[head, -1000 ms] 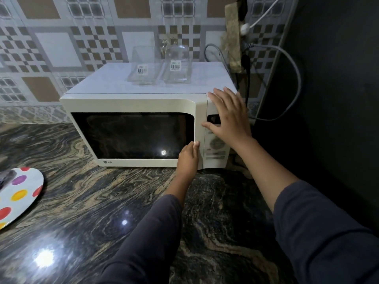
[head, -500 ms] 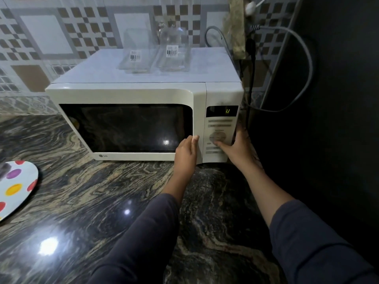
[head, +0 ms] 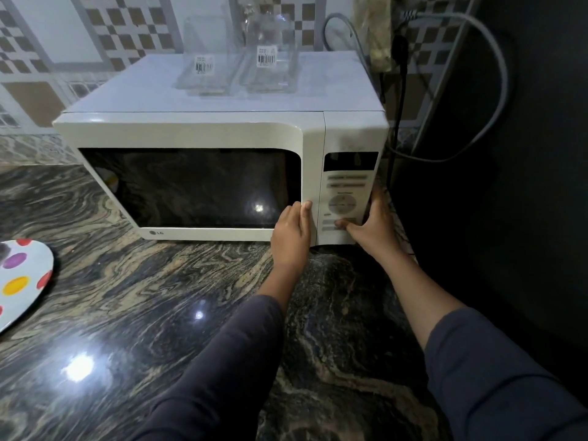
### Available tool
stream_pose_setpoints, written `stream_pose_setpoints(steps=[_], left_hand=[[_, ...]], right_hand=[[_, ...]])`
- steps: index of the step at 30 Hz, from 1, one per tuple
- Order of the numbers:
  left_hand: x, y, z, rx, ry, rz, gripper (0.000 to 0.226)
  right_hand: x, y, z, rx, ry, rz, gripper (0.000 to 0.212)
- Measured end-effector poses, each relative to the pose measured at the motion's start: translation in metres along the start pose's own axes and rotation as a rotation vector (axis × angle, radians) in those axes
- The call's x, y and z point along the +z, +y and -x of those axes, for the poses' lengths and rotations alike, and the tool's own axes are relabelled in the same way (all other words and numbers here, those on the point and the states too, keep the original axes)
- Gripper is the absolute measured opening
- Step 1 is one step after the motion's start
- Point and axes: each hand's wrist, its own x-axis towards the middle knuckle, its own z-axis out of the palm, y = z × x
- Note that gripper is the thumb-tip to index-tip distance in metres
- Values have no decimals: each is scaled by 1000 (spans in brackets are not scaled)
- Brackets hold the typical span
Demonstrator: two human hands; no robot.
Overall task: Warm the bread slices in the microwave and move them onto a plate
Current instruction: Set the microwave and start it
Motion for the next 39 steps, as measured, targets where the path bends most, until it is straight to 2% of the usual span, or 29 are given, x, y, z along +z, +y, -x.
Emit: stream_pose_setpoints(steps=[7,12,17,30,34,37,39], left_hand=[[2,2,3,-33,-5,-10,31],[-5,0,-2,6,-62,30,29],[-8,3,-4,-27,-87,62,32],[-17,7,-5,-45,-147,85,35],[-23,10,-5,-30,-203,30,33],[-26,-4,6,-7,-221,-67,12],[-32,-21,19,-39,-210,-135,15]], right_hand=[[1,-6,3,26,2,28,83],[-2,-15,7,59,-10,41,74],[-10,-28,5,109,-42,-100,60],[-4,-27,2,303,9,-209,66],[-8,-34,3,313,-14,-177,64],[-1,-39,17,324,21,-72,42],[8,-32,37,345,56,57,36]])
